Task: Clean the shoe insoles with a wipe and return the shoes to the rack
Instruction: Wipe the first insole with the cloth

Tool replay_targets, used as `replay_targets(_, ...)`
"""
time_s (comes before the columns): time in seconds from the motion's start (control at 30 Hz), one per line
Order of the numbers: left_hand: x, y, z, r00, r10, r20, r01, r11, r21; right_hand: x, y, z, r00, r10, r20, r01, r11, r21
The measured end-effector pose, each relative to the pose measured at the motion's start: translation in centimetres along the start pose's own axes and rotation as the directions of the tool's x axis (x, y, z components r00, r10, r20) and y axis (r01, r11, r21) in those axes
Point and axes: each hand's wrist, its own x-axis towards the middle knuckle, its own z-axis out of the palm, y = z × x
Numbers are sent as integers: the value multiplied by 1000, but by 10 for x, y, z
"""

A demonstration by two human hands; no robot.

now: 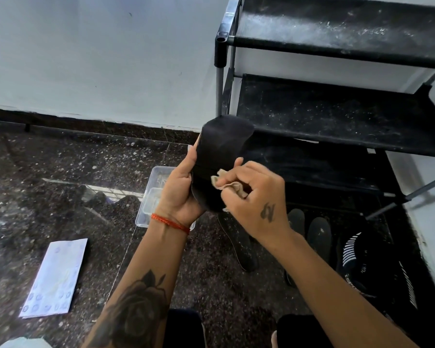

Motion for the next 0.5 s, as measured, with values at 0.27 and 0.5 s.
replay_targets(0.27, 0, 0, -3, 1000, 10, 25, -11, 999, 40, -2, -3, -2, 925, -55, 375, 29, 997, 75)
replay_targets(0.5, 2, 3, -6, 1000, 10, -15, -10, 998, 55, 11, 13, -23, 981, 114, 156, -109, 993, -42)
